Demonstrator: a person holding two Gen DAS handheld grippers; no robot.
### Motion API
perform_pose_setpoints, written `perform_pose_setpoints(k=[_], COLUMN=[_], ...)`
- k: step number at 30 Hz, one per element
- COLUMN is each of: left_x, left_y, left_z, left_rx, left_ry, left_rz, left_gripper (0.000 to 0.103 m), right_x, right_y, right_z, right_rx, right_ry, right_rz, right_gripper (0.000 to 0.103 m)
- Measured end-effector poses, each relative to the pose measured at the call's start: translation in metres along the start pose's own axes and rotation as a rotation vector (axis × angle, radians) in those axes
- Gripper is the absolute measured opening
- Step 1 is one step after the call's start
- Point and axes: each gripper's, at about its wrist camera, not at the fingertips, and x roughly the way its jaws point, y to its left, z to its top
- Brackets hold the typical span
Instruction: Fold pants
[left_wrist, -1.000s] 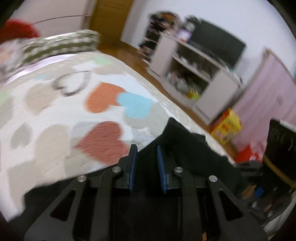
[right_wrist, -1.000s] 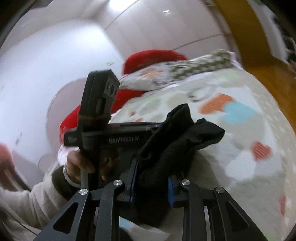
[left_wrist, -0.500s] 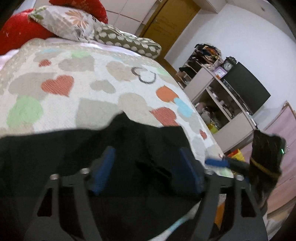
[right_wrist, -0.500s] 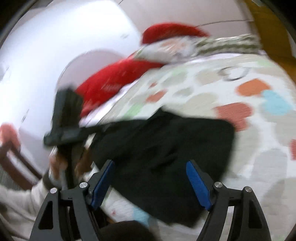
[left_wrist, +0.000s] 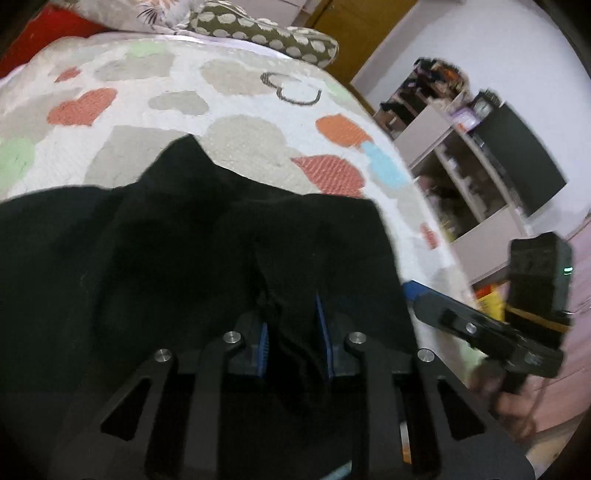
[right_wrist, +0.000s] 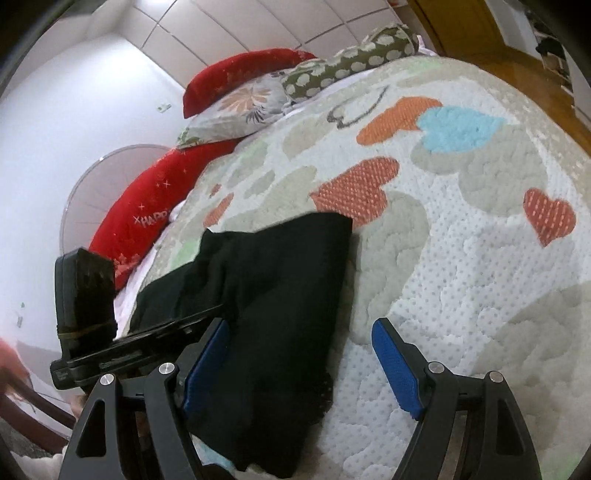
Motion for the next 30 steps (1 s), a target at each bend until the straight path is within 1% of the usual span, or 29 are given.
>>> perform_pose_setpoints(k=[2,4,6,7,9,12,14,15,16,17,18,21,23,26,27,28,30], left_x=[-0.026,-0.043,-0.034,-0.028,-0.017,-0.024,-0.032,-0.036,-0.042,-0.047,-0.054,-0.065,-0.069,-0.073,-0.074,-0.074,-0.075], left_y=[0.001,0.008,0.014,0.020,0.030,0.032,0.032,0.032,0.032,0.031,0.030,0.034,0.037,0.040,0.041,0.044,0.047], left_z=[-0.008,-0.016,-0.019,-0.020,-0.023,-0.024,-0.027,-0.029,-0.031,-0.032,-0.035,-0.039,-0.040,-0.042,-0.043,-0.044,-0.045], left_rx=[0.016,-0.005,-0.002,-0.024,-0.070,-0.089,-0.091,-0.089,-0.080,-0.070,-0.061,-0.071,-0.077,-0.077,-0.079,-0.083,-0.089], left_ry=[-0.040,-0.073,-0.043,-0.031,-0.013,-0.026,-0.027,-0.031,-0.040,-0.053,-0.075,-0.097,-0.106,-0.126,-0.129,-0.128,-0.133], left_rz=[0.005,0.022,0.063,0.077,0.056,0.039,0.036,0.042,0.074,0.102,0.118,0.144,0.168,0.224,0.239,0.250,0.283], left_gripper=[0.019,0.019,0.019,0.019,0.019,0.023,0.025,0.029,0.034,0.043,0.045,0.045,0.045,0.045,0.045,0.045,0.045], right_x=[-0.011,-0.015,-0.006,0.002,0.020,0.033,0.031,0.028,0.025,0.021,0.016,0.009,0.014,0.030,0.039,0.047,0.065], right_y=[0.010,0.020,0.030,0.033,0.034,0.029,0.028,0.029,0.030,0.033,0.038,0.056,0.072,0.092,0.098,0.103,0.113], right_z=[0.000,0.000,0.001,0.002,0.002,-0.001,-0.002,-0.002,-0.002,-0.001,0.000,0.003,0.004,0.002,0.002,0.002,0.002], right_rx=[-0.040,-0.090,-0.133,-0.142,-0.139,-0.109,-0.111,-0.113,-0.118,-0.131,-0.151,-0.213,-0.289,-0.371,-0.397,-0.413,-0.453], right_ry=[-0.026,-0.034,-0.017,-0.001,0.037,0.089,0.083,0.079,0.073,0.060,0.045,0.033,0.074,0.120,0.136,0.146,0.173], right_rz=[0.002,0.014,-0.006,-0.025,-0.072,-0.079,-0.085,-0.092,-0.100,-0.111,-0.120,-0.099,-0.085,-0.088,-0.084,-0.083,-0.087], right_gripper=[0.078,0.078,0.078,0.078,0.078,0.078,0.078,0.078,0.078,0.078,0.078,0.078,0.078,0.077,0.075,0.069,0.064])
